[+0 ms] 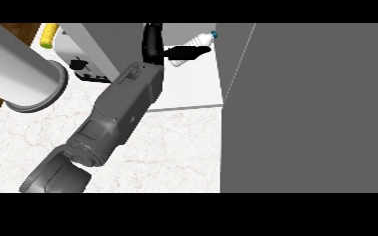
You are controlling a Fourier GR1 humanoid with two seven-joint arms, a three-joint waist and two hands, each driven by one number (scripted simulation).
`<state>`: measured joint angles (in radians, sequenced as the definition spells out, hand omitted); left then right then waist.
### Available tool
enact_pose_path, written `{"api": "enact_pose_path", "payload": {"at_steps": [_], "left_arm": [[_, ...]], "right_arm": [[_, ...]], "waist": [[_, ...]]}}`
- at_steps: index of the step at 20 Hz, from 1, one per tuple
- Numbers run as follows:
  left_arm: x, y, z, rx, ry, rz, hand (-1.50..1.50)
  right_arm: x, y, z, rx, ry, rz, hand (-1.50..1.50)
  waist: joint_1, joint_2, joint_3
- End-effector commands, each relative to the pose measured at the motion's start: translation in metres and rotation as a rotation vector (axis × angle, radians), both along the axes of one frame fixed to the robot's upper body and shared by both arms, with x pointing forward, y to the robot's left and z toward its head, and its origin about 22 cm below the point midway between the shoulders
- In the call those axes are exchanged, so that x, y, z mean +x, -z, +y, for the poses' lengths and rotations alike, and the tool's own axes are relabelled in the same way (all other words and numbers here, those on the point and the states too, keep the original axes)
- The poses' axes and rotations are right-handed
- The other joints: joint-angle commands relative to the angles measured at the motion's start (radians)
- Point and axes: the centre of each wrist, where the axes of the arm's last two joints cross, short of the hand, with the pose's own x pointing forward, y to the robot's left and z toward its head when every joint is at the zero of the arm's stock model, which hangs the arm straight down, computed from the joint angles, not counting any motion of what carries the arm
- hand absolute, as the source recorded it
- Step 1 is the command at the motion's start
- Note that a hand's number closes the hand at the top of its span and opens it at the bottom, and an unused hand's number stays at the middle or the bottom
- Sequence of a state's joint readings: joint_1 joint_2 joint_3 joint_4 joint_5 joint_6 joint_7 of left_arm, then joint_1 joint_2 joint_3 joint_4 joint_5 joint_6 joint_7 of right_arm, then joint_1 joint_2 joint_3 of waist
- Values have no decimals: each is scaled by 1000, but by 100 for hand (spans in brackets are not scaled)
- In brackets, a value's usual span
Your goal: Pick up the bottled water, place it into the cabinet and close the cabinet
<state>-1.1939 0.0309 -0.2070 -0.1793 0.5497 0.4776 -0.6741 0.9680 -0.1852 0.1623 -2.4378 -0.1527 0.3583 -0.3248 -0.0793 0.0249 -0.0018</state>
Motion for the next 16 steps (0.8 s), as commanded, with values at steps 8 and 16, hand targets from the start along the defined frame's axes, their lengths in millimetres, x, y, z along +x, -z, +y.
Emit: {"api": "enact_pose_path", "payload": {"at_steps": [8, 16], "left_arm": [[-15, 21, -8, -96, 116, 1, -150], [-44, 43, -12, -188, 230, 6, -150]], "right_arm": [[-5, -24, 11, 52, 28, 1, -150], [0, -17, 12, 47, 29, 10, -150]], "waist": [[52, -25, 1], [63, -34, 2]]}}
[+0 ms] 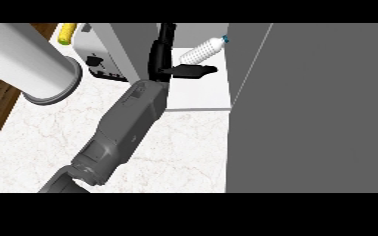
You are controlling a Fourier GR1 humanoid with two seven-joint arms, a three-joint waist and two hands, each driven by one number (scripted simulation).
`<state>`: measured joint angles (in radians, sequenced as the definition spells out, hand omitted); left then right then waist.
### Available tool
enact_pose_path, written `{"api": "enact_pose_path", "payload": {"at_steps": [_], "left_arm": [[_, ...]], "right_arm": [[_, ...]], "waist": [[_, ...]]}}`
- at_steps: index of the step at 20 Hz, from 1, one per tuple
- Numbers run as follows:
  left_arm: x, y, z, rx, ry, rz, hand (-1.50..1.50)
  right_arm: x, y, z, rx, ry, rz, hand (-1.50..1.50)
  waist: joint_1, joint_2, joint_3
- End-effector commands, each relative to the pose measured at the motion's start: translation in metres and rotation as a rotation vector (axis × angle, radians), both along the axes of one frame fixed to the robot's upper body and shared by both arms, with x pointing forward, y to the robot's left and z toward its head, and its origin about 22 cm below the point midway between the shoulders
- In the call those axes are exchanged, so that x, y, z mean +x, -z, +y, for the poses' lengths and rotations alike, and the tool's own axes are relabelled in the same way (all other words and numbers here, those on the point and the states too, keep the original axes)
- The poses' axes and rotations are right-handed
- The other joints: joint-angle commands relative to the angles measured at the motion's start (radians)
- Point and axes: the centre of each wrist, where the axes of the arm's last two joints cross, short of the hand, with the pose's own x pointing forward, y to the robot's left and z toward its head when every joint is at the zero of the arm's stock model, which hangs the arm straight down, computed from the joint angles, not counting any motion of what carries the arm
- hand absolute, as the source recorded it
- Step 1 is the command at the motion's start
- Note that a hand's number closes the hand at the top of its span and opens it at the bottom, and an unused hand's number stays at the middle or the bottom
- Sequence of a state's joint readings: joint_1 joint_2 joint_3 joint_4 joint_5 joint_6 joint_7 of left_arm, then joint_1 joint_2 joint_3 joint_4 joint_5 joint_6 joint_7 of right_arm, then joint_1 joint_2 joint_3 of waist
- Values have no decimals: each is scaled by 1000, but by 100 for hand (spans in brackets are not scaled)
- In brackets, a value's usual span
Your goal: Pick up the bottled water, place it into the cabinet and close the cabinet
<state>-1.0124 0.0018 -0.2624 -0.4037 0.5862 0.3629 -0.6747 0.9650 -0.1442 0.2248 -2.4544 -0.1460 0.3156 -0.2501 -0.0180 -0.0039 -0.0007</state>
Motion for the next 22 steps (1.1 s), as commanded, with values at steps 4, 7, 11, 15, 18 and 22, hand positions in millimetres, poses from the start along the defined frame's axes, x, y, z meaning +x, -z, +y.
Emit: {"api": "enact_pose_path", "payload": {"at_steps": [4, 7, 11, 15, 18, 22], "left_arm": [[-41, 14, -16, -120, 155, 1, -150], [-63, 24, -20, -173, 237, 5, -150], [-83, 25, -19, -204, 267, -44, -150], [-111, 9, -12, -239, 332, -43, -150], [-129, 16, 12, -226, 346, -26, -150], [-156, 18, 18, -253, 362, 30, 150]], "right_arm": [[2, -20, 3, -9, 17, -26, -150], [-1, -28, 6, -12, 12, -37, -150], [-5, -29, 17, -8, 23, -23, -150], [-4, -34, 14, -51, 39, -29, -150], [-2, -30, 11, -101, -43, -33, -150], [-7, -39, 3, -158, -190, -22, 150]], "waist": [[13, -4, 0], [16, -5, 0], [19, -4, 0], [31, -7, 0], [29, -5, 0], [24, -7, 1]]}}
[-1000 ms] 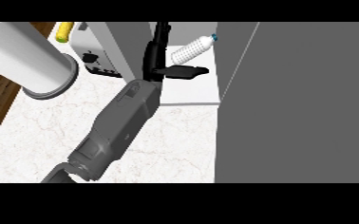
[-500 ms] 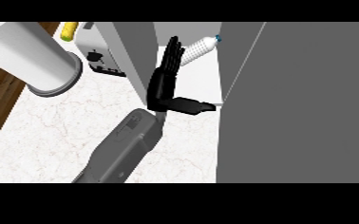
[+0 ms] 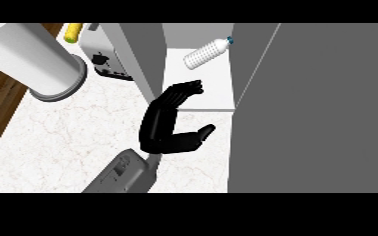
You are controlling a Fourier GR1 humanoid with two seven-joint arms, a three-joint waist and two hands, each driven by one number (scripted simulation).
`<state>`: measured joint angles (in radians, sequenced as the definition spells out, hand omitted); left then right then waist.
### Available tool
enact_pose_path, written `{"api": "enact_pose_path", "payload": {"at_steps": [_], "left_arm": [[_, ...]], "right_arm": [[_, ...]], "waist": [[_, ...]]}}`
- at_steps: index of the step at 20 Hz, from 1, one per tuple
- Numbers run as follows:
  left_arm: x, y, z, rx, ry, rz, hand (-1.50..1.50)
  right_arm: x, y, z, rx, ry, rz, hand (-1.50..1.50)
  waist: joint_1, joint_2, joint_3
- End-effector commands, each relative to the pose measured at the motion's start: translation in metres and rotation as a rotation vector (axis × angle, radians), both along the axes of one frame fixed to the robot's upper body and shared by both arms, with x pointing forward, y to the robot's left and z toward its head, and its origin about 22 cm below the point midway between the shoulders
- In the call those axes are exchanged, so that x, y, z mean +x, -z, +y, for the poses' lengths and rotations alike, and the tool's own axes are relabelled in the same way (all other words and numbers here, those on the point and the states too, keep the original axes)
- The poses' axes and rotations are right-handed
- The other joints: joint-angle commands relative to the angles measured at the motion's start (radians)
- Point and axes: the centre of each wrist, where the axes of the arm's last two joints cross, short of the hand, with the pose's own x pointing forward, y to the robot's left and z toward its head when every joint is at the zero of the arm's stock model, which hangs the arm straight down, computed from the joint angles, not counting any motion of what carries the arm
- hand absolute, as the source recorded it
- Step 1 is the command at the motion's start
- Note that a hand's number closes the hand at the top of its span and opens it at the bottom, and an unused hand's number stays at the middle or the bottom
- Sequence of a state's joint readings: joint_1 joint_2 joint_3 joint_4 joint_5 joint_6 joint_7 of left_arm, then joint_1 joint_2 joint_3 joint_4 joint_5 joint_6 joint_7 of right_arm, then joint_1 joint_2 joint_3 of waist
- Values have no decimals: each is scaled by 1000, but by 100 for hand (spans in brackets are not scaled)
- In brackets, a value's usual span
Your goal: Pick up the bottled water, place it into the cabinet and close the cabinet
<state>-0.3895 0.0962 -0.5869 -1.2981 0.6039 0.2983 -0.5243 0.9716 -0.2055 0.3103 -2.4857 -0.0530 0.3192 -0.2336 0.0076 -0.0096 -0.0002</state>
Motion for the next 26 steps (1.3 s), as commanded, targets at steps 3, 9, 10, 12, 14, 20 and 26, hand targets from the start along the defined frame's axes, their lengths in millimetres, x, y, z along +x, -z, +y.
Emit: {"api": "enact_pose_path", "payload": {"at_steps": [3, 9, 10, 12, 14, 20, 26], "left_arm": [[-39, 5, 28, -1, 10, 33, 150], [-55, -3, 78, -16, -69, 17, -150], [-62, -8, 94, 5, -69, 30, -150], [-80, 2, 112, -2, -112, 37, -150], [-71, -7, 115, -20, -142, 31, -150], [-103, -15, 140, -108, -127, 78, -150], [-110, -16, 174, -84, -170, 79, -150]], "right_arm": [[-8, -35, 4, -143, -184, -1, 150], [-9, -47, 2, -190, -365, -54, 150], [-8, -46, 4, -180, -376, -93, 150], [-8, -38, 13, -179, -391, -80, 150], [-9, -49, 13, -203, -423, -103, 150], [-9, -46, 29, -154, -588, -58, 150], [-5, -53, 37, -210, -674, -92, 150]], "waist": [[0, 0, -1], [-4, -1, -2], [0, -6, -2], [1, -8, -3], [-12, -6, -3], [26, -8, -7], [33, -14, -13]]}}
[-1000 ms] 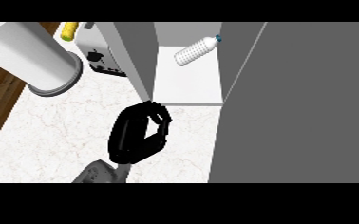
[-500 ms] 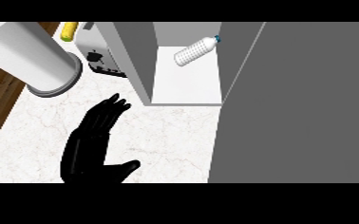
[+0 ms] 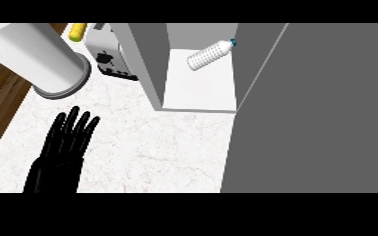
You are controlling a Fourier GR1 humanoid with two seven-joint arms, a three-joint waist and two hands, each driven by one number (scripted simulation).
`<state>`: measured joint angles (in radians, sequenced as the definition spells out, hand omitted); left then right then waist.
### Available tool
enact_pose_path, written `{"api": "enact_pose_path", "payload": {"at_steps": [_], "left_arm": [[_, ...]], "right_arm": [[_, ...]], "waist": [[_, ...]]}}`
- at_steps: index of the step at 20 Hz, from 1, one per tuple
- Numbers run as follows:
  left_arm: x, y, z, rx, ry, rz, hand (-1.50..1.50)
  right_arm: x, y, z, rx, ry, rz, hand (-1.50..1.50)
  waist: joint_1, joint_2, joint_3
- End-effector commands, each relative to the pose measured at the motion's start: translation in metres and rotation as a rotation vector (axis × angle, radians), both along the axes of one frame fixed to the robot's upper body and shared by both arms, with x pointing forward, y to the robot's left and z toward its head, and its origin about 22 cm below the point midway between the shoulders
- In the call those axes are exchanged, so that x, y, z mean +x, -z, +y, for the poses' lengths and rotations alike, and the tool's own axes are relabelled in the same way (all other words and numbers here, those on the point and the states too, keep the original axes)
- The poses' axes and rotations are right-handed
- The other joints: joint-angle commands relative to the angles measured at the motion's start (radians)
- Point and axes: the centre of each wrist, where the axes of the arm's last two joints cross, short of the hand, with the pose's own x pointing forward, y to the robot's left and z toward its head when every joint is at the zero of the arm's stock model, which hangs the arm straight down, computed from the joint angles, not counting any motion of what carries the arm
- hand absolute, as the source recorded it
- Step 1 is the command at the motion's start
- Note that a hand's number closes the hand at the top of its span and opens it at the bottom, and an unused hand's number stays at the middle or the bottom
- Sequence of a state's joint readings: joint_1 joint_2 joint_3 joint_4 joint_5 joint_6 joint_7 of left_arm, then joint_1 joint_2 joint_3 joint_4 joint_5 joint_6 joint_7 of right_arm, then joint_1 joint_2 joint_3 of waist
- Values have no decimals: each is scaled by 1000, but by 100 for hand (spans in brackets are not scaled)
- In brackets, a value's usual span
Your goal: Pick up the bottled water, place it into the cabinet and close the cabinet
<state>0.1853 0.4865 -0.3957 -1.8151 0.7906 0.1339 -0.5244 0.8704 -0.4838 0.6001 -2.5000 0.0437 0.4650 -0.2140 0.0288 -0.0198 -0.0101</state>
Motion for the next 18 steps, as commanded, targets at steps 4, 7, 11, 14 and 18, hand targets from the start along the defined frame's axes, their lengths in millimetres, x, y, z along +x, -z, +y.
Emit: {"api": "enact_pose_path", "payload": {"at_steps": [4, 7, 11, 14, 18], "left_arm": [[-9, -10, 35, 0, 7, 0, -150], [-15, -15, 47, 9, 9, -12, -150], [-19, -20, 55, 4, 35, -22, -150], [-20, -24, 57, -11, 54, -21, -150], [-22, -24, 68, 11, 80, -27, -150]], "right_arm": [[-2, -39, 19, -69, -164, -134, 150], [-4, -35, 27, 19, -135, -61, 150], [-3, -32, 36, 159, -130, -29, 150], [-1, -25, 40, 141, -162, -22, 150], [6, -24, 38, 106, -168, -32, 150]], "waist": [[28, 6, -6], [46, 10, -5], [67, 20, -3], [81, 22, -4], [118, 36, -7]]}}
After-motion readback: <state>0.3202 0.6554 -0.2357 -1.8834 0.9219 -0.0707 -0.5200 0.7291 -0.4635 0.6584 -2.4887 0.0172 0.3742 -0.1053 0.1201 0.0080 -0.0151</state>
